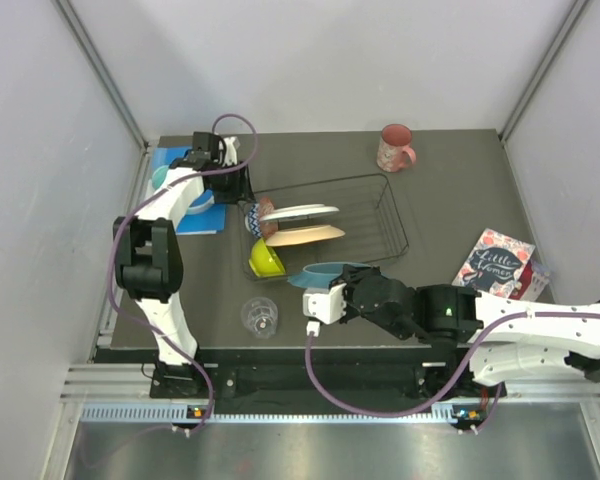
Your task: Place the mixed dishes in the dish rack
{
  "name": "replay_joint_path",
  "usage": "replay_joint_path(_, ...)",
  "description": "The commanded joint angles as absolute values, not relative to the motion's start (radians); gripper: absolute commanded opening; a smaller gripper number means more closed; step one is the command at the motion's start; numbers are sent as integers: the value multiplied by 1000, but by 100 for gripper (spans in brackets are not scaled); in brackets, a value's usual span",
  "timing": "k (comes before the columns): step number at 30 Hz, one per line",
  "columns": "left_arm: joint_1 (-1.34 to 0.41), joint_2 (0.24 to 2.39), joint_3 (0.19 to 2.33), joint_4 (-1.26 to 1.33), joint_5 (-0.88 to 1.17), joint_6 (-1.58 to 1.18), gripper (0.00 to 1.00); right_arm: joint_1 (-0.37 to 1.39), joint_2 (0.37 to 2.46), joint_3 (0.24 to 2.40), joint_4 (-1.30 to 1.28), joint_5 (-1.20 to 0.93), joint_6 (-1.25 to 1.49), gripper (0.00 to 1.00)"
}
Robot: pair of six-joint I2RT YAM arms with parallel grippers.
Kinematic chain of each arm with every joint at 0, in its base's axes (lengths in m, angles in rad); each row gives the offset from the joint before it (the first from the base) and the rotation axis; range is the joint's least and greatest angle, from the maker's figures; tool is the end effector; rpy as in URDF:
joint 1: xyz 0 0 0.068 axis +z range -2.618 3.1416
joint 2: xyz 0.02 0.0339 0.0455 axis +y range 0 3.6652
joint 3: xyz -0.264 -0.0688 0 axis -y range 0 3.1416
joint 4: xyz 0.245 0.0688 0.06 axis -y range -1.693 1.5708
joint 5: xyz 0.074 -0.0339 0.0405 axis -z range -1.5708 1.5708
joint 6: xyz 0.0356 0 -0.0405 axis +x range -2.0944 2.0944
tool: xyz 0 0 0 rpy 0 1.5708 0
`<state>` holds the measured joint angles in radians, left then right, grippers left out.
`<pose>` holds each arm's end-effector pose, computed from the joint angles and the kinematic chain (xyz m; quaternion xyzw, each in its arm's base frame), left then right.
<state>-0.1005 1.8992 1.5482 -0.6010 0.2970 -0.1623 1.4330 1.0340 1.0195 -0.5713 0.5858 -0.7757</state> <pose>0.4154 -0.0524 0.2475 0.0159 0.9430 -0.1792 0.2801 0.0493 0.2125 0.3395 -0.6921 0.5013 -0.0947 0.5106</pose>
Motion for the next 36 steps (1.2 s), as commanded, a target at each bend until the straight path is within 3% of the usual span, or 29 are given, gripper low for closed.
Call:
replay_joint_path(1, -112, 1924, 1614, -588, 325, -164, 58, 1367, 983, 1032, -325, 565, -827, 0)
replay_joint_path(7, -115, 1948, 1652, -574, 339, -143, 56, 1303, 1029, 1068, -288, 494, -891, 0)
replay_joint_path(13, -132, 2042, 1813, -656, 359, -101, 41, 1284, 1061, 1127, -279, 465, -940, 0)
replay_joint_path(21, -173, 2071, 1838, -680, 368, -64, 40, 1282, 1069, 1190, -290, 456, -965, 0)
replay_joint_path(31, -181, 2031, 1779, -690, 379, -23, 38, 1178, 1077, 1079, -189, 359, -968, 0)
replay_joint_path(36, -183, 2028, 1778, -709, 379, 20, 31, 1124, 1094, 1054, -163, 316, -976, 0)
